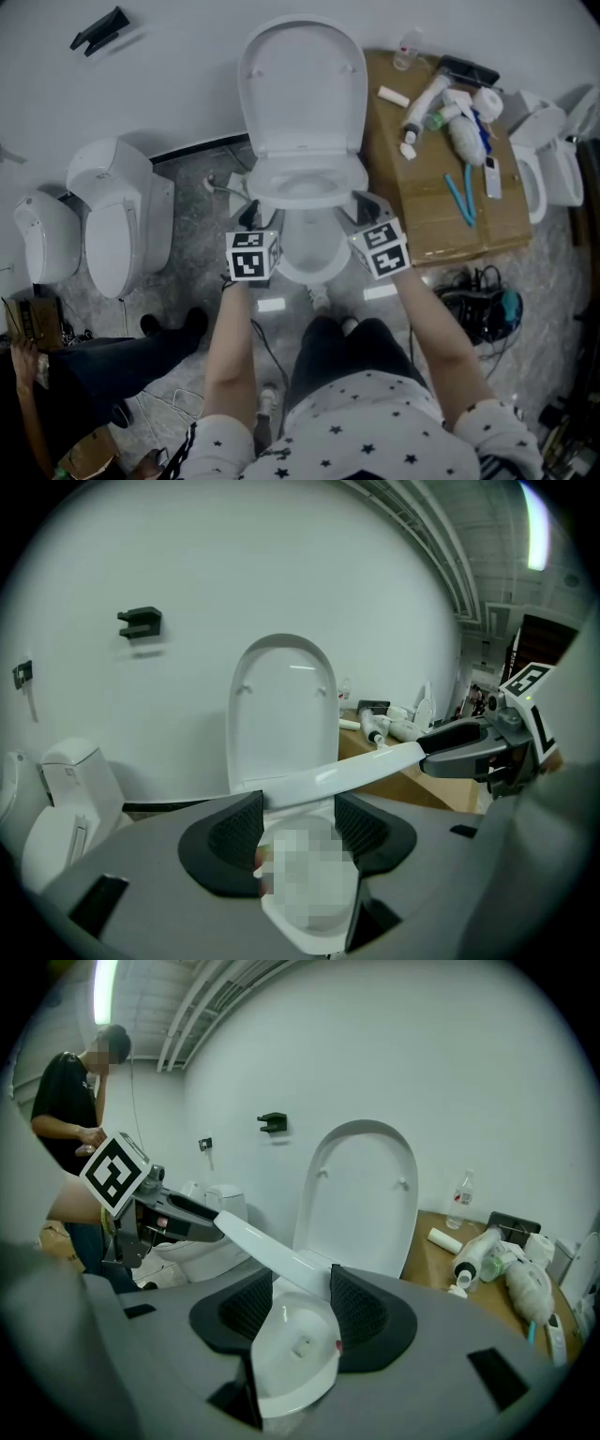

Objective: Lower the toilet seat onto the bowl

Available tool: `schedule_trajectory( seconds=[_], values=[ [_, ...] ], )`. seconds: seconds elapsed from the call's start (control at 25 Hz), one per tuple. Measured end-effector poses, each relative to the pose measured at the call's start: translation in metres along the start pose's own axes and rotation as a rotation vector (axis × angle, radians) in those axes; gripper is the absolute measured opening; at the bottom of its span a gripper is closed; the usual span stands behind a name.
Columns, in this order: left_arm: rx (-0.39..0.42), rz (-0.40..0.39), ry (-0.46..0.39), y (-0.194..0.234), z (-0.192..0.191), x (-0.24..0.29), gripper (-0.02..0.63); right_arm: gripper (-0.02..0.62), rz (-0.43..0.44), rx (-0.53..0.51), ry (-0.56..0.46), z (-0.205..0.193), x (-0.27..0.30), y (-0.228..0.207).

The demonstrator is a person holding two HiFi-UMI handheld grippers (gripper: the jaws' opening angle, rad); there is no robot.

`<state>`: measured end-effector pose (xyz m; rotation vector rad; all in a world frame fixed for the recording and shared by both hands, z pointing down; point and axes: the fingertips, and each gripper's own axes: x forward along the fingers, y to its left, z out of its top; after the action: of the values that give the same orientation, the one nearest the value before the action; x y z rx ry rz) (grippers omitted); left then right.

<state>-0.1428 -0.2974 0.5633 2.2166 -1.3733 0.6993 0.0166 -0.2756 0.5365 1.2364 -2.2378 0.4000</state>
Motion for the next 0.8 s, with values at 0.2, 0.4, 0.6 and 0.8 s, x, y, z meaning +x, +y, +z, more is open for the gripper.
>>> schedule_trajectory(
  seconds=[0.2, 0.4, 0.6, 0.8],
  values=[
    [0.001, 0.000, 0.002, -0.002, -0.009, -0.002, 0.236, 0.186, 0.012, -0.004, 0.001, -0.008, -0.001, 0.005],
    [0.002, 0.000, 0.012, -0.003, -0.020, -0.004, 0.236, 0.186, 0.026, -0.014, 0.011, -0.017, -0.004, 0.011],
    [-0.001, 0.002, 0.021, -0.006, -0.033, -0.004, 0.235, 0.186, 0.043, -0.017, 0.019, -0.029, -0.005, 0.016],
    [-0.018, 0.005, 0.032, -0.008, -0.046, -0.008, 0.235, 0.187, 0.055, -0.022, 0.026, -0.039, -0.007, 0.023]
  ],
)
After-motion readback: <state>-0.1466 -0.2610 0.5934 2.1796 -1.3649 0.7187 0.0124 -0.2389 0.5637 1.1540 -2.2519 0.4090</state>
